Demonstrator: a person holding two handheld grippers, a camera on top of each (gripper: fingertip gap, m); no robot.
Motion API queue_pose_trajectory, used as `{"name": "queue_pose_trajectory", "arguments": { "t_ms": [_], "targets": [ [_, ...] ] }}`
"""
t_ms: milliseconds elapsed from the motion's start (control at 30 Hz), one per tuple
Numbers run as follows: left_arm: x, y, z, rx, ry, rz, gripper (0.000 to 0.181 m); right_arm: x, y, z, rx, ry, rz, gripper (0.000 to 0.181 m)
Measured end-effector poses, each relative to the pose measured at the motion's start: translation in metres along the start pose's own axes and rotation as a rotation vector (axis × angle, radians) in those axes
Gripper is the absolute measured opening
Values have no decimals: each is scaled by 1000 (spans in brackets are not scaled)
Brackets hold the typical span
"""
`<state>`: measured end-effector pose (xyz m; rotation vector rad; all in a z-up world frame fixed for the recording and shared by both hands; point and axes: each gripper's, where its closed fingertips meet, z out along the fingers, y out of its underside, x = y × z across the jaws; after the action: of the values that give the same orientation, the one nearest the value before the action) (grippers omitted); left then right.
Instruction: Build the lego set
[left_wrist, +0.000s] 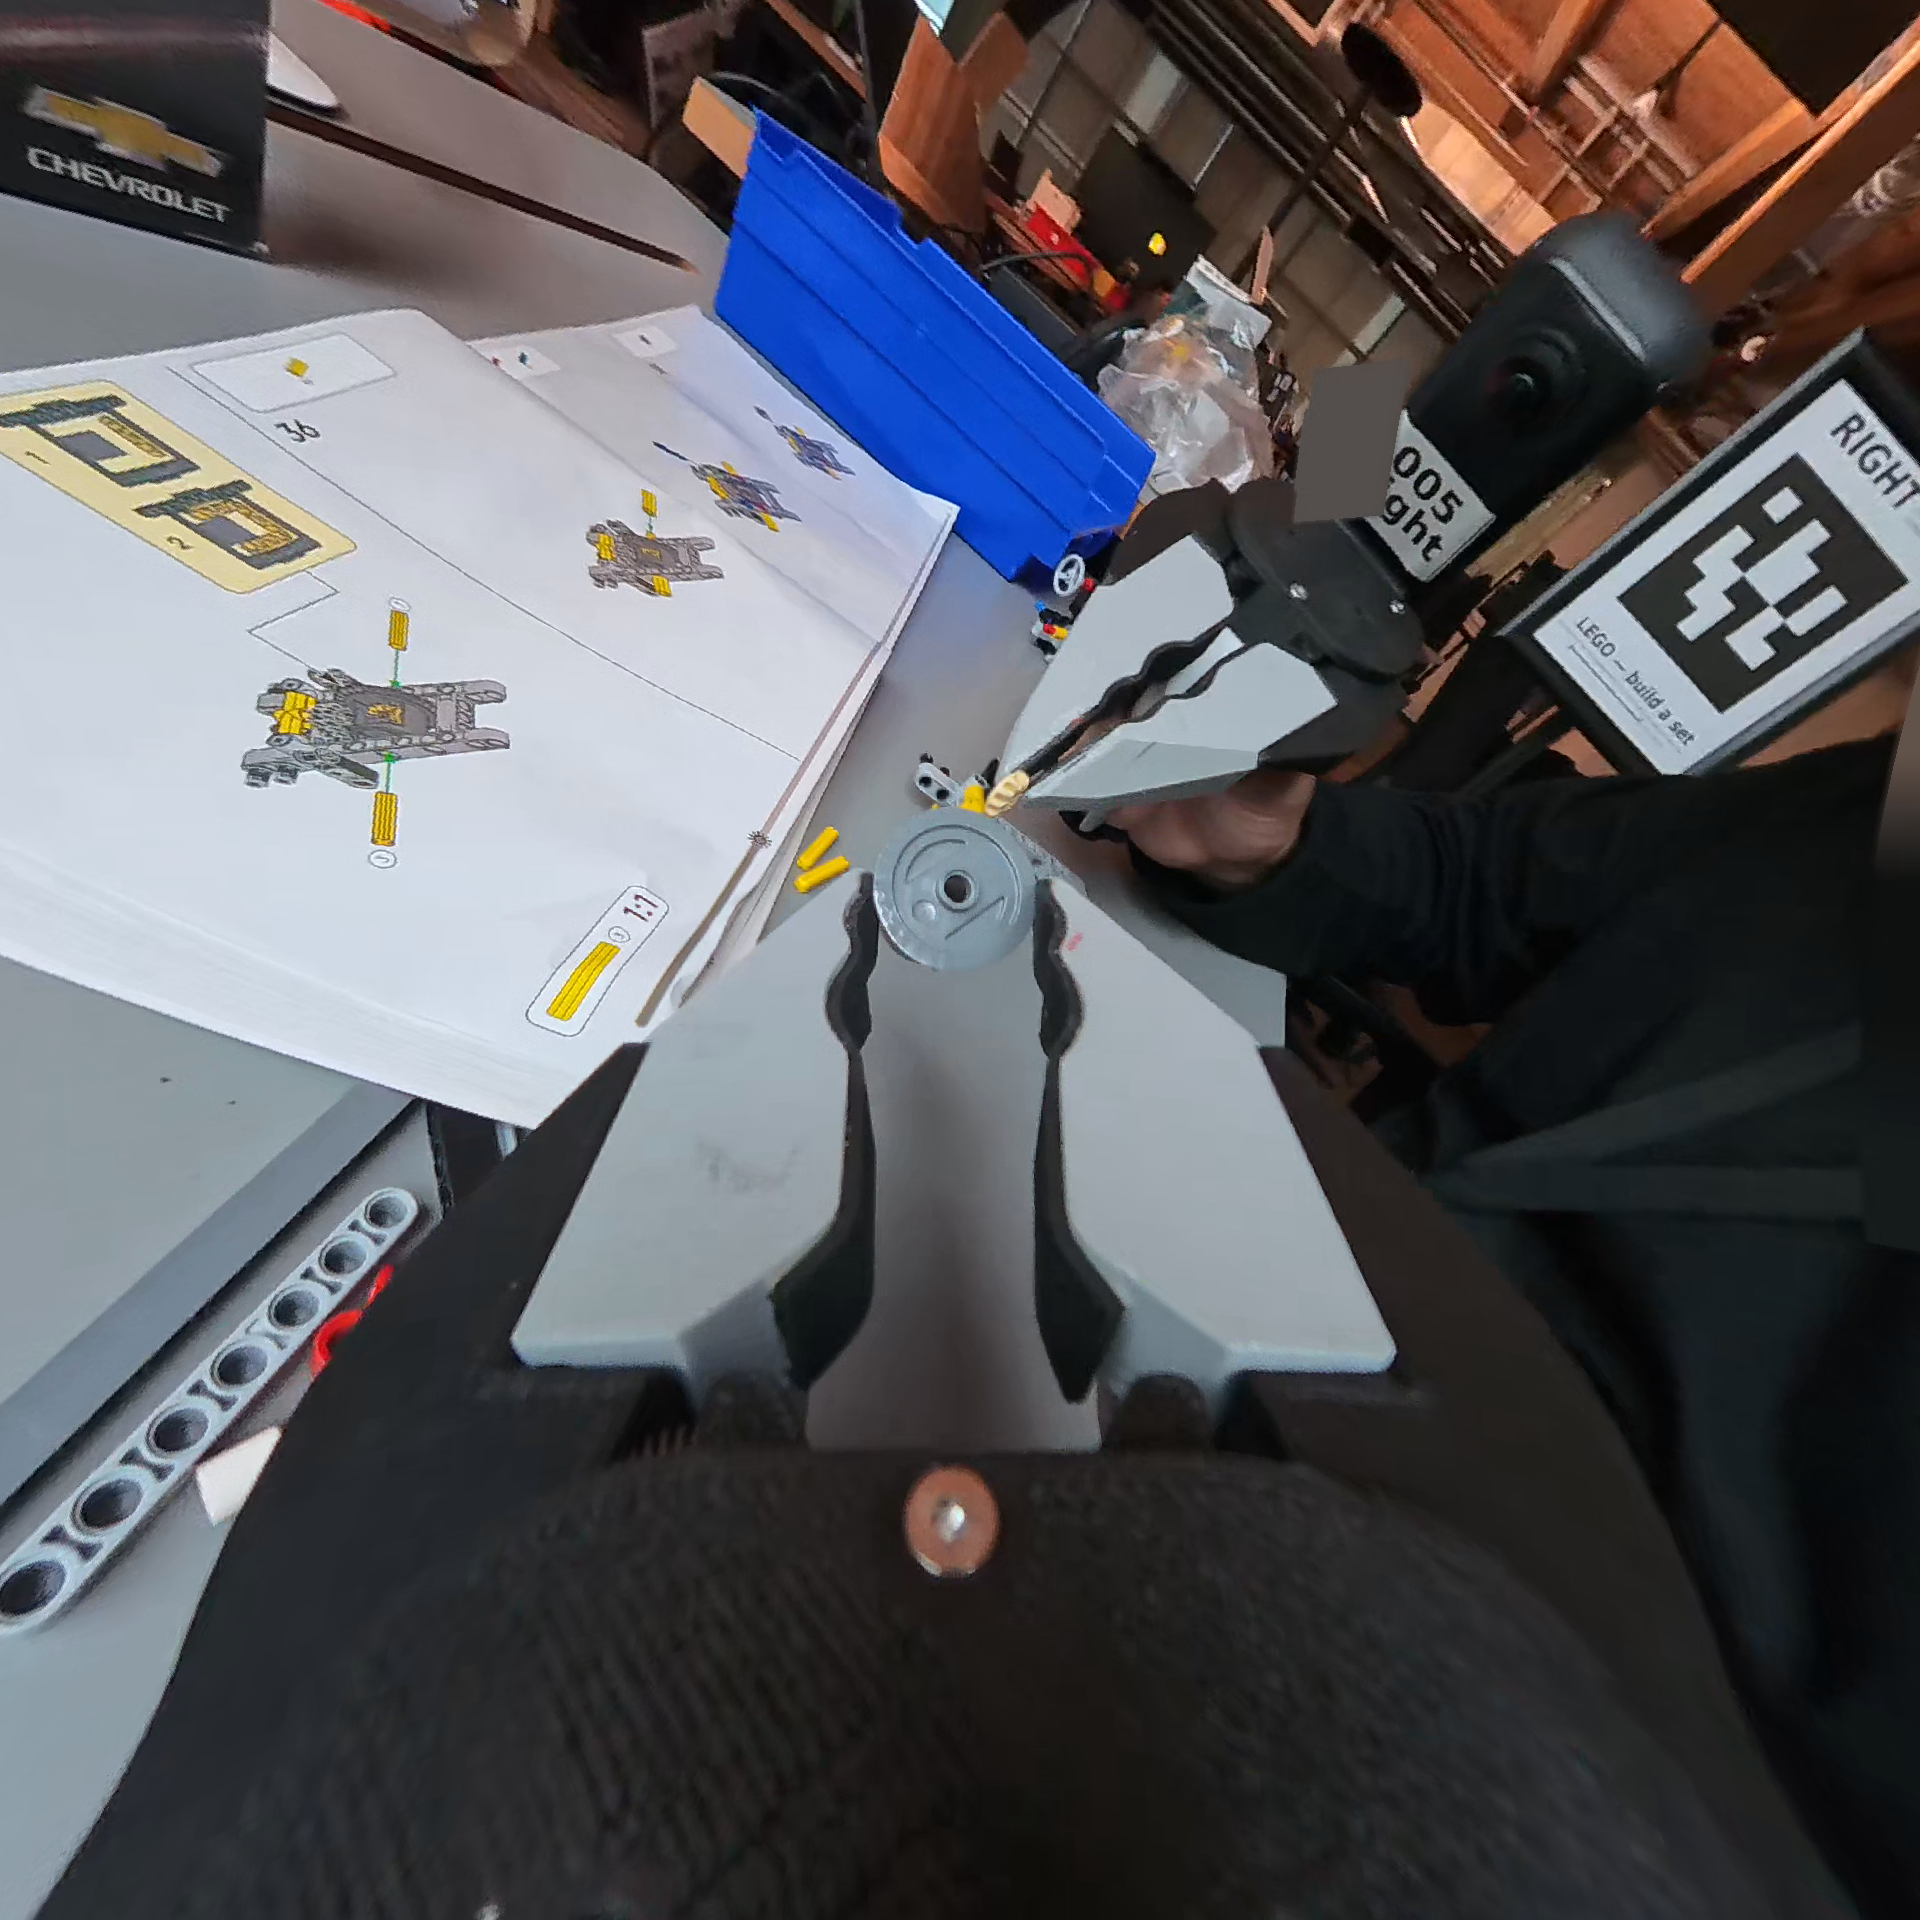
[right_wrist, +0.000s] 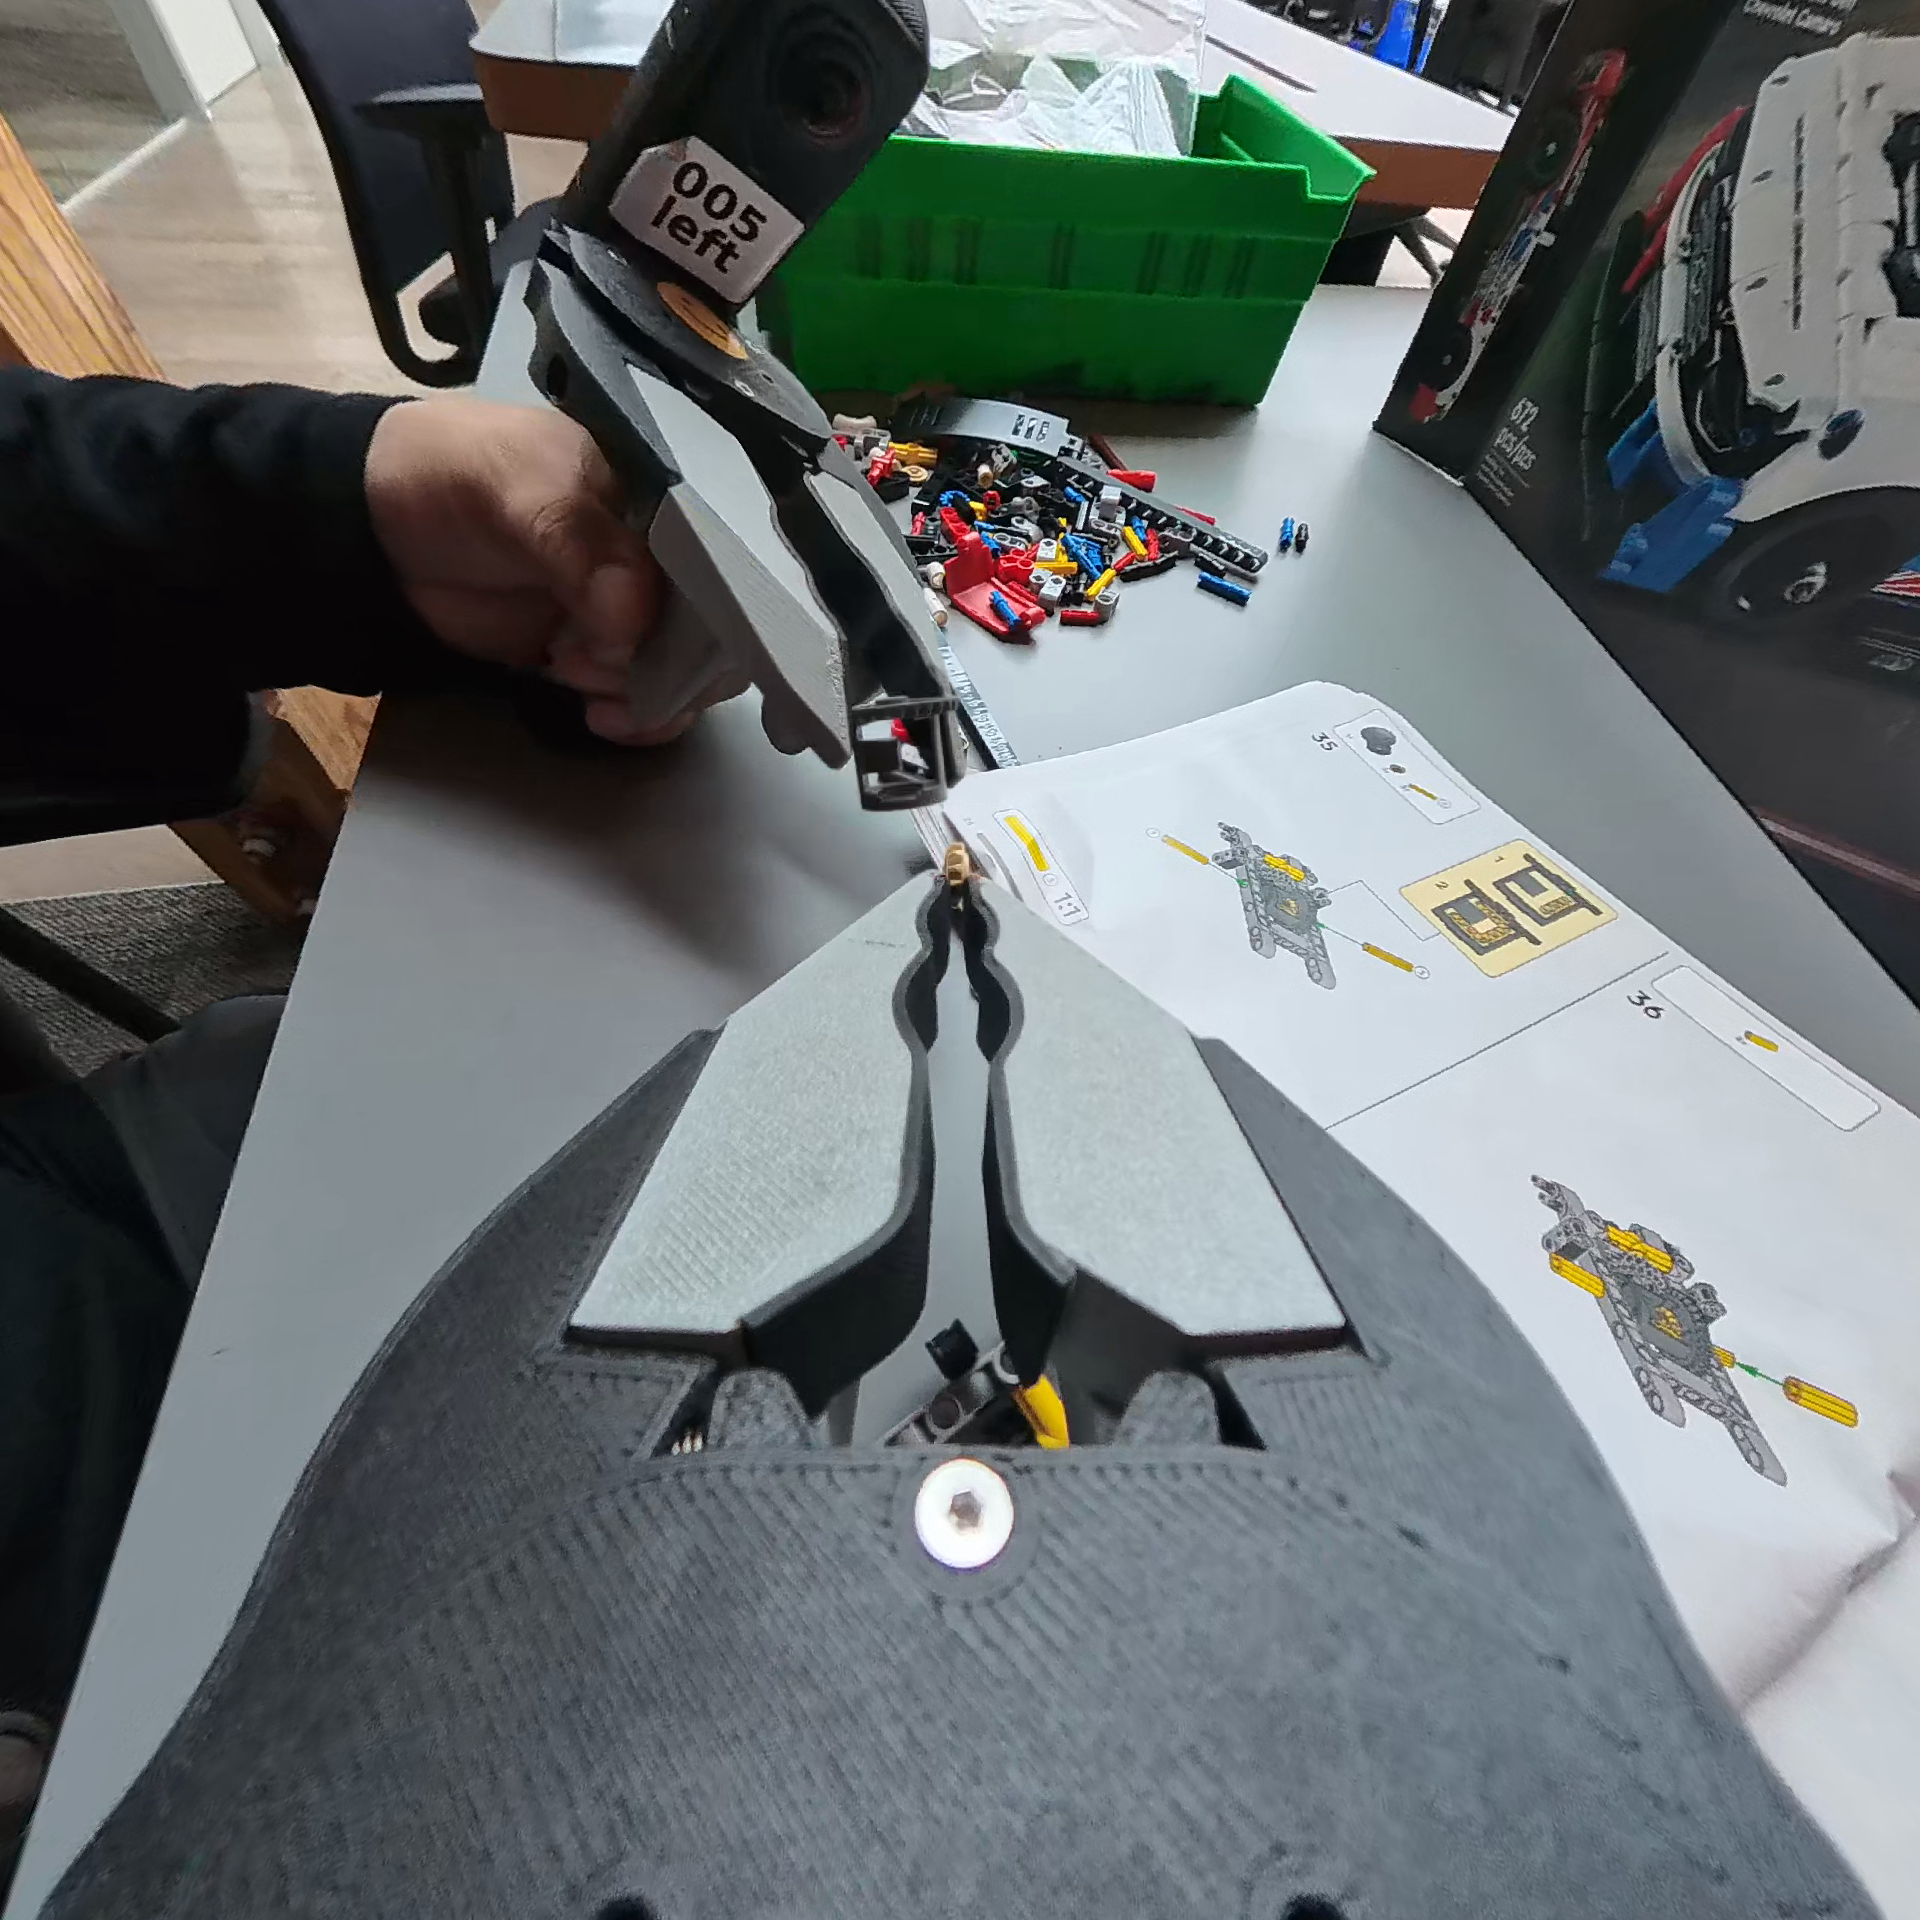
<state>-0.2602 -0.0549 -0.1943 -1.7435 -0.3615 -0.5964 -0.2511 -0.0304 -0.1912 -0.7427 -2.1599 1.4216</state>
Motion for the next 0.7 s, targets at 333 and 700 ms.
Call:
{"name": "queue_pose_trajectory", "arguments": {
  "t_ms": [333,700],
  "targets": [
    [7,11,12,-57,41,-74,27,-4,-2,1,13,-14,-20,0],
    [10,6,14,-14,51,-66,28,-7,-9,-2,41,-7,-36,0]
  ]
}}
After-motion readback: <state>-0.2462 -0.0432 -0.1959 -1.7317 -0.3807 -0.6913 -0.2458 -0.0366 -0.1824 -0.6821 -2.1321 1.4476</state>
